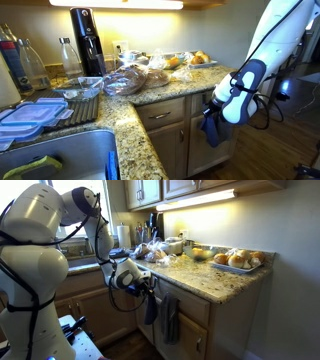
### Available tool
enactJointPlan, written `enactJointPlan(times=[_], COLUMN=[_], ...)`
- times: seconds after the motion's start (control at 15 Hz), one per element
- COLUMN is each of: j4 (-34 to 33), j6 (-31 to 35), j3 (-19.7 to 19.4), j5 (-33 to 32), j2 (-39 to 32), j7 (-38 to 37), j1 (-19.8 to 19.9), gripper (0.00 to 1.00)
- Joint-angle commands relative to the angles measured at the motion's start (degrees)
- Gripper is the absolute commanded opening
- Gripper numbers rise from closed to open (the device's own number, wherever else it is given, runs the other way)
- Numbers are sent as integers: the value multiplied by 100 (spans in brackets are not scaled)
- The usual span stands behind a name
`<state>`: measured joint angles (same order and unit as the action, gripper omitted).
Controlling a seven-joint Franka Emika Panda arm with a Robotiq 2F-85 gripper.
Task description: Take the cloth on the drawer hanger and put it on the counter
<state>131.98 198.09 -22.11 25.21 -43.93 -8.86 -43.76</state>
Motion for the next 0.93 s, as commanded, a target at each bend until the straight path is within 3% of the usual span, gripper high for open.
enactJointPlan(times=[0.0, 0.27, 0.87], j4=[614, 826, 1628], j6=[0, 0, 0], j3=[-382, -640, -623], j5=[228, 164, 79], j2=[563, 985, 1909], j7=[232, 366, 810], j1=[-583, -953, -902], gripper=[9, 9, 9])
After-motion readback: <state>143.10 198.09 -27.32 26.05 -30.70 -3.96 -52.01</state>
